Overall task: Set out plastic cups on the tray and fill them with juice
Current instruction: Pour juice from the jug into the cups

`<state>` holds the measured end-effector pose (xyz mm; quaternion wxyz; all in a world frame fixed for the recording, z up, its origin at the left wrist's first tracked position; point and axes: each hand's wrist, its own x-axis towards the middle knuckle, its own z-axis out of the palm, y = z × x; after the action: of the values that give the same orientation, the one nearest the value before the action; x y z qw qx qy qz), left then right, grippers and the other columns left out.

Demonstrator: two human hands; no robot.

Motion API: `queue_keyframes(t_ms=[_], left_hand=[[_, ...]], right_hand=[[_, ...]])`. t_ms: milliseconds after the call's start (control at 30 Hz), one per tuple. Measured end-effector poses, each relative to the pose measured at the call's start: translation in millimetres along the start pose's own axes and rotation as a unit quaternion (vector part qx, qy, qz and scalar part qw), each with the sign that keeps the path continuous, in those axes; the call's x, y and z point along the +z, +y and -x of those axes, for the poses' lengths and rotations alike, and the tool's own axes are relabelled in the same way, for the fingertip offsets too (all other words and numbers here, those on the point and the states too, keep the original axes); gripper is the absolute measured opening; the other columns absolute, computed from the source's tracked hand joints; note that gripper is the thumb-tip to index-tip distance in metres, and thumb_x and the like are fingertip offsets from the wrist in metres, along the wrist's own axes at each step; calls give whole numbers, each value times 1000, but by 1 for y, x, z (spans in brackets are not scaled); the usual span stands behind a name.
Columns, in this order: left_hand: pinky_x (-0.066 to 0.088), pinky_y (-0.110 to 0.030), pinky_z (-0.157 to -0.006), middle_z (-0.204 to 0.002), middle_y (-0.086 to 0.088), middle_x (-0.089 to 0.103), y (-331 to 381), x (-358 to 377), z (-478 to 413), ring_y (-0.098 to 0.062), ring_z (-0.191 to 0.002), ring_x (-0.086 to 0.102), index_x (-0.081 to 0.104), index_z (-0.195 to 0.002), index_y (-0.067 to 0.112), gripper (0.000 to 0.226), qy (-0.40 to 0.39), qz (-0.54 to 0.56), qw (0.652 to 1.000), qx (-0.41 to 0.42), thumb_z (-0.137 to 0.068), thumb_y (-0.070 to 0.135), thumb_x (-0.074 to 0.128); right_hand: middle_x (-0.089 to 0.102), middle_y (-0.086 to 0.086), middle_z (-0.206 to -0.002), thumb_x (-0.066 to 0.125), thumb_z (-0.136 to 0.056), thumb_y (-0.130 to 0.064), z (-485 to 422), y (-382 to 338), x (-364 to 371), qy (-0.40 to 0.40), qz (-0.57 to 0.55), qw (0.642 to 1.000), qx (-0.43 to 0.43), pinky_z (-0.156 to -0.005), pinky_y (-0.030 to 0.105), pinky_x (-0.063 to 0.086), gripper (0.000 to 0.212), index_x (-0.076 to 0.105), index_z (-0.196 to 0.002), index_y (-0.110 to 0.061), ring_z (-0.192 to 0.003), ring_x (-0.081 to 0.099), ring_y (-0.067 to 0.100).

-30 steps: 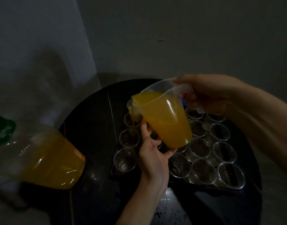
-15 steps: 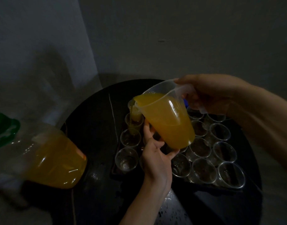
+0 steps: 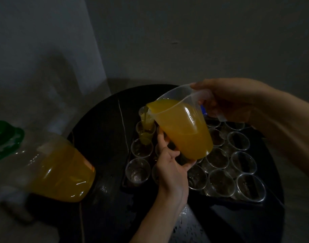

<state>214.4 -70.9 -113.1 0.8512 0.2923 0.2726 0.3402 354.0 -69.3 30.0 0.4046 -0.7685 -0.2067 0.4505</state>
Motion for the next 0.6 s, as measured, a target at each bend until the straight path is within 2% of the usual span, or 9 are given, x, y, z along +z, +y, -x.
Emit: queue_keyframes(t_ms=[200, 433, 600], left_hand=[[45, -66, -102, -139, 13, 47, 0, 1, 0, -24, -128, 50, 40, -138, 52, 78, -7, 6, 1000, -2, -68, 20, 47], [46, -65, -101, -132, 16, 49, 1, 2, -1, -20, -122, 52, 39, -139, 52, 79, -7, 11, 1000, -4, -67, 20, 48], [48, -63, -99, -135, 14, 50, 3, 5, 0, -22, -124, 52, 41, -137, 49, 77, -3, 13, 1000, -5, -66, 20, 47]], right_hand=[[46, -4, -46, 55, -98, -38, 0, 1, 3, 12, -1, 1000, -3, -55, 24, 28, 25, 56, -89, -15, -50, 34, 10], [50, -5, -48, 58, -96, -39, -4, 0, -1, 15, 0, 1000, -1, -48, 20, 33, 30, 61, -111, -14, -44, 40, 6], [49, -4, -49, 58, -95, -40, -4, -1, 0, 16, 9, 1000, -1, -53, 23, 33, 27, 61, -102, -14, -47, 39, 8]])
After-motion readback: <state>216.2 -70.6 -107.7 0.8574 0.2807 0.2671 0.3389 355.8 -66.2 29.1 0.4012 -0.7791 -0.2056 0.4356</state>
